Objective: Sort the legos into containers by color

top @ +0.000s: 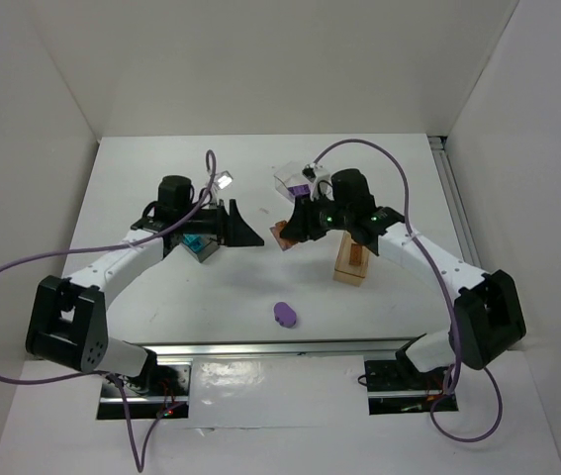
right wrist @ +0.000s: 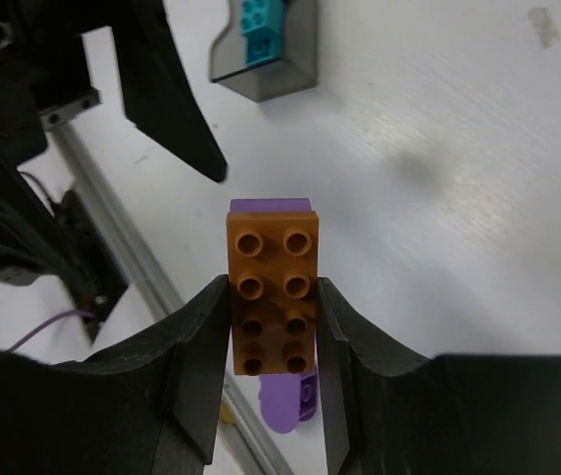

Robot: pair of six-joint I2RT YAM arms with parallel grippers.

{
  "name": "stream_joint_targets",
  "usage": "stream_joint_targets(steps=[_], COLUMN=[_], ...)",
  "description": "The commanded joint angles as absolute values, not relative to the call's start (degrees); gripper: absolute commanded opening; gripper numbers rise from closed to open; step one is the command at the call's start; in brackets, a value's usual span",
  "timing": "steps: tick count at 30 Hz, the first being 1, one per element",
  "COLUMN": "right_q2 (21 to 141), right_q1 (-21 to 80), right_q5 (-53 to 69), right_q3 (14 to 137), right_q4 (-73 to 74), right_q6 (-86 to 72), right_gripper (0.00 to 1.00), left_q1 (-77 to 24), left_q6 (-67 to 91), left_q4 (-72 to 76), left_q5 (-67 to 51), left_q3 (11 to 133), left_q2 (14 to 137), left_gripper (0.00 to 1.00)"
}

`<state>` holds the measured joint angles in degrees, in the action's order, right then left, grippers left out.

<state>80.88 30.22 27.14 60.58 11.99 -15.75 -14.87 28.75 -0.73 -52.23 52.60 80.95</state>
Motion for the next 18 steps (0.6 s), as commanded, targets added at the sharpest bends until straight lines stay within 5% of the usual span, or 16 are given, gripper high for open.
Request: stream_joint_targets(steps=[1,18], right_q2=[78.7,77.1], right_q1=[28.4,24.7], right_q5=[41.4,53.9], right_q3=[58.9,57.7], right_q4=[4.8,-0.9], right_q6=[-19.1,-23.6], right_gripper=[0.29,0.29], left_q1=[-17.5,-20.7], left_q6=[29.6,32.0], left_q4=[13.2,22.0], left_q5=[-61.1,-61.5], left_q3=[52.7,54.6], left_q2=[81.3,85.9], left_gripper=[0.89,0.79])
